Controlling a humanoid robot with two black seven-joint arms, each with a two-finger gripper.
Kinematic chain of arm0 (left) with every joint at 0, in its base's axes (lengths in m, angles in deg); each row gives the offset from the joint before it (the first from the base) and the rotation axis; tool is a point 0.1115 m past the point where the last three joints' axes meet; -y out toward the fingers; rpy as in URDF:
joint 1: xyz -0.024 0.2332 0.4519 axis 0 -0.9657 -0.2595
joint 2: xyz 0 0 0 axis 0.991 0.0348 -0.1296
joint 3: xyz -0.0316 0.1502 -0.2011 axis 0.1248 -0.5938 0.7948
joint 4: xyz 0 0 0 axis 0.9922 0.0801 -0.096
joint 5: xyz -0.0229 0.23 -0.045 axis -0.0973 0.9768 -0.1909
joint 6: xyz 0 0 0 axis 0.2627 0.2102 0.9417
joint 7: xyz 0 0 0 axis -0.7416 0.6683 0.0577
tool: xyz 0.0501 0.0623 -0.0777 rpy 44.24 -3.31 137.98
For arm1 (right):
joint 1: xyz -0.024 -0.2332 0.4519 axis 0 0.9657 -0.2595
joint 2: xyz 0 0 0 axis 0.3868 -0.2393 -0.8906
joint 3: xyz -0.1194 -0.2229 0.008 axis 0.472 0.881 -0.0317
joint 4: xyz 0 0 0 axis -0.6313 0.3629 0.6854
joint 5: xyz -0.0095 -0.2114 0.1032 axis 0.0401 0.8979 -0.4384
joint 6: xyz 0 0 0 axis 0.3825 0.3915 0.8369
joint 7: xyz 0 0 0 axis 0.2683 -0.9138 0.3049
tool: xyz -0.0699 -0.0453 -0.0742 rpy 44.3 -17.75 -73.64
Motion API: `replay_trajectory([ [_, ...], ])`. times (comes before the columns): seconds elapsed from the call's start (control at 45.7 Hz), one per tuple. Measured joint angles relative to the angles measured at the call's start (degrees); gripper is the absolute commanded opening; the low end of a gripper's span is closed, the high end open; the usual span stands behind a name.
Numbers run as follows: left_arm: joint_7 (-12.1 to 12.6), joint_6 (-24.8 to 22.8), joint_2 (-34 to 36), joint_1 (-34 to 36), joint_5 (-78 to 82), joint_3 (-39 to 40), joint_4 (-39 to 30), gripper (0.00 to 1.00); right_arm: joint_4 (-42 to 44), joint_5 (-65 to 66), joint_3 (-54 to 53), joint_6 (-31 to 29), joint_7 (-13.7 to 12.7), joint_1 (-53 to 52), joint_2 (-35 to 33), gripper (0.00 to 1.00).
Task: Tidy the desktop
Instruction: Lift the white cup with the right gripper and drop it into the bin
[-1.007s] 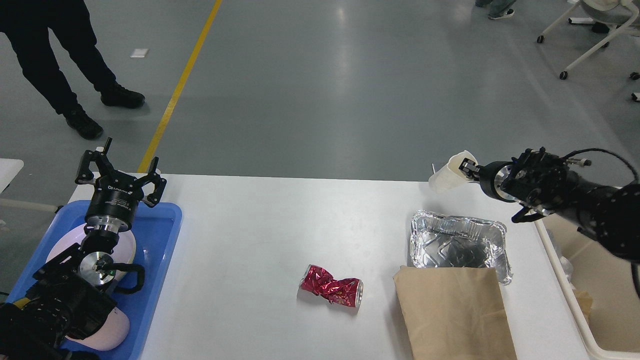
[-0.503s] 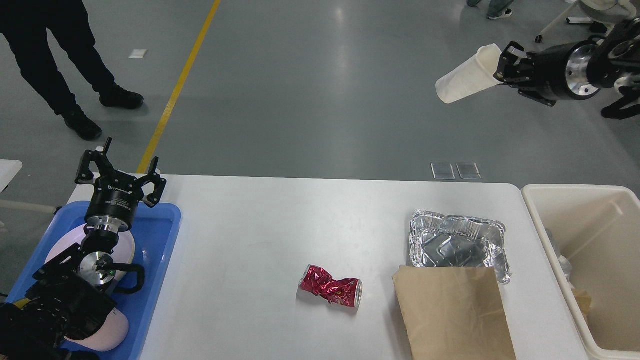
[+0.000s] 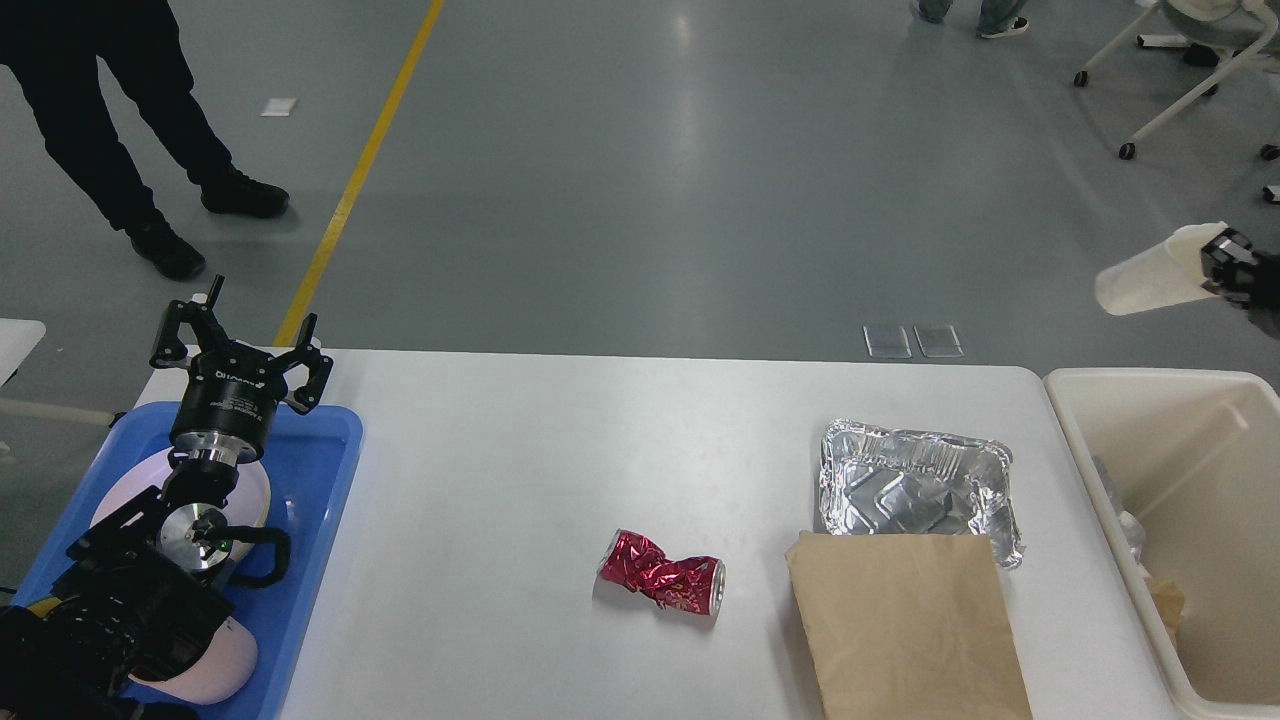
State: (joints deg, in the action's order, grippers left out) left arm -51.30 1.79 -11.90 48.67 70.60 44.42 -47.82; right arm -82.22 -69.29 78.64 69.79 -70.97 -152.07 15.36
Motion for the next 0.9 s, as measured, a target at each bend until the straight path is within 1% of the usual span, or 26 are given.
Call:
replay_trajectory([
  [0.109,0.00,0.00,0.00,0.00,0.00,0.00,0.00,0.96,3.20,0.03,-2.82,1.55,0.14,9.70,-2.08,0.00],
  [0.306,0.00,0.00,0.01,0.00,0.00,0.00,0.00,0.96,7.28,0.11,-11.45,3.91,0.26,27.22,-1.66,0.00],
  [0.328,0.00,0.00,0.01,0.00,0.00,0.00,0.00,0.96,7.88,0.12,-12.06,4.00,0.26,28.52,-1.29,0.08],
  [0.35,0.00,0.00,0.01,0.00,0.00,0.00,0.00,0.96,8.51,0.12,-12.59,4.06,0.26,29.69,-0.82,0.25],
  [0.372,0.00,0.00,0.01,0.00,0.00,0.00,0.00,0.96,9.35,0.12,-13.09,4.11,0.26,31.06,-0.16,0.45],
  [0.394,0.00,0.00,0.01,0.00,0.00,0.00,0.00,0.96,10.04,0.12,-13.39,4.13,0.26,32.06,0.41,0.67],
  [0.416,0.00,0.00,0.01,0.00,0.00,0.00,0.00,0.96,10.73,0.12,-13.60,4.14,0.26,32.96,0.98,0.91],
  [0.438,0.00,0.00,0.01,0.00,0.00,0.00,0.00,0.96,11.43,0.12,-13.76,4.14,0.26,33.78,1.52,1.00],
  [0.569,0.00,-0.02,0.00,0.00,0.00,0.01,0.00,0.96,16.42,0.13,-14.29,4.27,0.26,37.05,4.60,1.00],
  [0.7,0.00,-0.02,0.00,0.00,0.00,0.03,0.00,0.96,17.69,0.13,-14.33,3.67,0.26,37.97,6.42,1.00],
  [0.788,0.00,-0.02,0.00,0.00,0.00,0.04,0.00,0.96,17.70,0.12,-13.88,3.45,0.26,37.13,7.62,1.00],
  [0.897,0.00,-0.04,0.00,0.00,0.01,0.03,0.00,0.96,16.90,0.23,-11.72,3.29,0.26,32.39,9.14,1.00],
])
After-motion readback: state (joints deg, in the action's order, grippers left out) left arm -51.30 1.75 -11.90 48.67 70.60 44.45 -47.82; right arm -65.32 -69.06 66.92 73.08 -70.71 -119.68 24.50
